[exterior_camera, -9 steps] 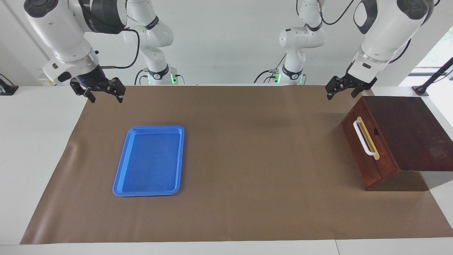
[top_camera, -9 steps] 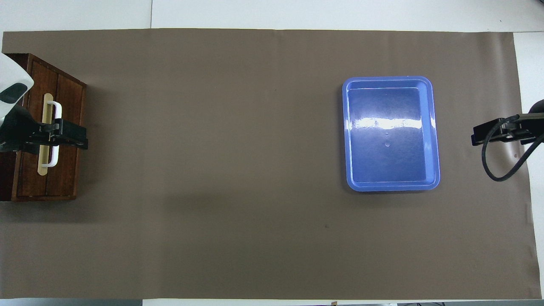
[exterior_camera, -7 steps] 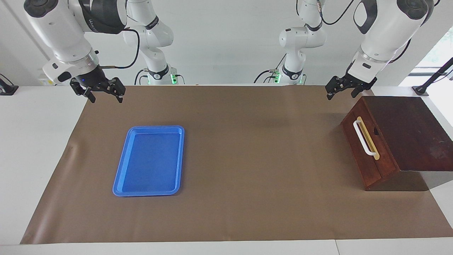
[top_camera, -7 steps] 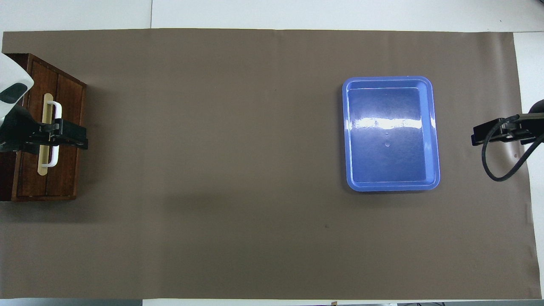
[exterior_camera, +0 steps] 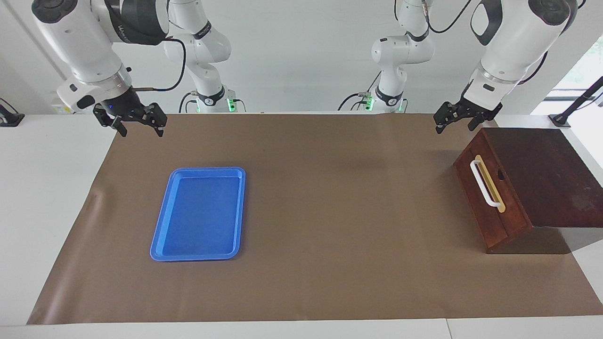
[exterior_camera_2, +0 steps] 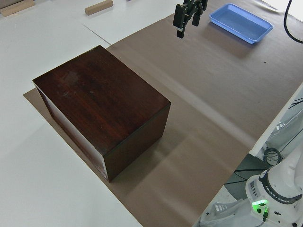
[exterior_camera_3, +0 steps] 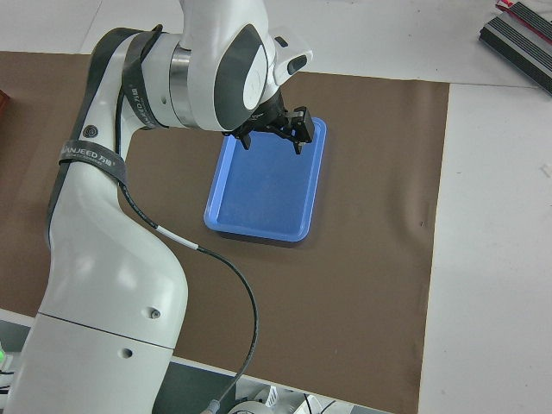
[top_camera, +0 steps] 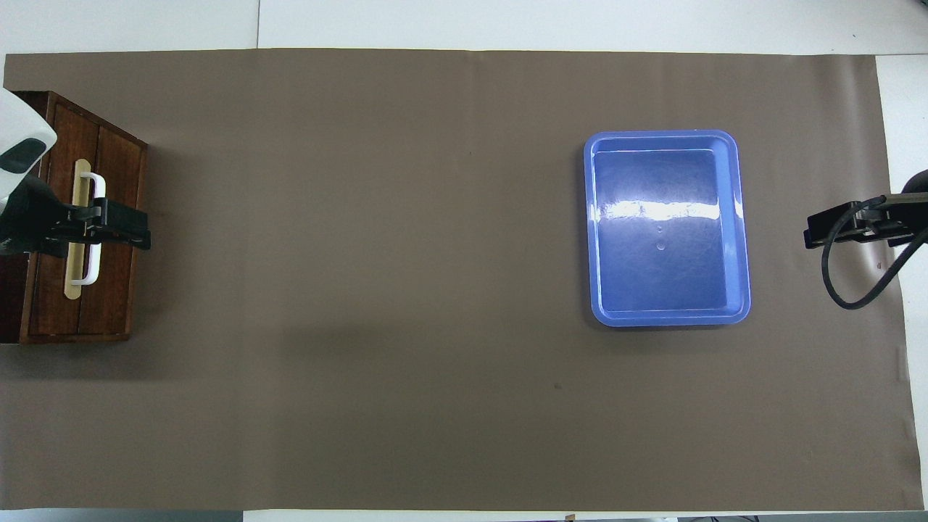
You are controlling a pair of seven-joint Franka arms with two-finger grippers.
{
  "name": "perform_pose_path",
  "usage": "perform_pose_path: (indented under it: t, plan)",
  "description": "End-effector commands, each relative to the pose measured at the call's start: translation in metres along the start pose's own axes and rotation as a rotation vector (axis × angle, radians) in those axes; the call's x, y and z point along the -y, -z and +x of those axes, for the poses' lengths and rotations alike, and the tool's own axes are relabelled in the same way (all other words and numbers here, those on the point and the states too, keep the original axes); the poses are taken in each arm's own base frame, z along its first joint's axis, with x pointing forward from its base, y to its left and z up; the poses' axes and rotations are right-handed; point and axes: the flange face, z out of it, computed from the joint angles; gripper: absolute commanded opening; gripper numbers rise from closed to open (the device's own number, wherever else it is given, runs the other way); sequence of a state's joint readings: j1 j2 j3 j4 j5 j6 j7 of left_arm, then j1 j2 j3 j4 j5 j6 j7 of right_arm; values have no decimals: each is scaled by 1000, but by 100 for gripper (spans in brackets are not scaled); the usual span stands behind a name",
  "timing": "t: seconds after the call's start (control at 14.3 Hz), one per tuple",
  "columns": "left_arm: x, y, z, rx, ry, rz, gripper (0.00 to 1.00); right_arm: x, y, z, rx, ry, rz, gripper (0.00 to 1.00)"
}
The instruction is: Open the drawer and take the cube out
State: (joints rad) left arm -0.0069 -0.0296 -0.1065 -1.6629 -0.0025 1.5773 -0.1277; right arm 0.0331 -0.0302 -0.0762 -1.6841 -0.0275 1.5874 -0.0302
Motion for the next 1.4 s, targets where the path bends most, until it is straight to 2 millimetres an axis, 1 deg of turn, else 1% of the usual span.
perform_pose_path:
  t: [0.0, 0.14, 0.21, 0.28, 0.35, 0.42, 0.49, 0.56, 0.63, 0.7, 0.77, 0.91, 0.98, 1.12, 1.26, 1.33]
  plan:
    - [0, -18, 5, -36, -20, 55, 100, -4, 1, -5, -14, -14, -16, 100]
    - [-1, -35, 11, -68, -41, 110, 100, -4, 1, -5, -14, -14, -16, 100]
    - [1, -39, 15, -83, -47, 131, 100, -4, 1, -5, -14, -14, -16, 100]
    - [0, -51, 23, -78, -59, 158, 100, -4, 1, -5, -14, -14, -16, 100]
    - [-2, -56, 27, -87, -73, 200, 100, -5, 0, -5, -12, -14, -16, 100]
    - [-5, -65, 33, -89, -98, 248, 100, -8, 0, -5, -12, -19, -16, 100]
    - [-8, -75, 40, -100, -124, 289, 100, -8, 0, -5, -12, -19, -16, 100]
    - [-7, -89, 46, -102, -142, 314, 100, -8, 0, -5, -12, -20, -16, 100]
    - [-7, -96, 49, -121, -159, 336, 100, -8, 0, -5, -12, -20, -16, 100]
    - [-7, -107, 51, -130, -178, 354, 100, -8, 0, -5, -12, -20, -16, 100]
    - [-7, -122, 53, -137, -200, 373, 100, -8, 0, -5, -14, -22, -16, 100]
    - [-5, -145, 58, -145, -262, 458, 100, -5, 0, -4, -14, -19, -16, 100]
    - [-5, -152, 62, -151, -284, 478, 100, -5, 0, -4, -14, -19, -16, 100]
    - [3, -153, 64, -159, -275, 480, 100, -6, 0, -5, -12, -19, -16, 100]
    - [7, -169, 64, -172, -288, 467, 100, -7, -1, -5, -9, -20, -15, 100]
    - [16, -177, 64, -171, -282, 462, 100, -8, 0, -5, -12, -20, -15, 100]
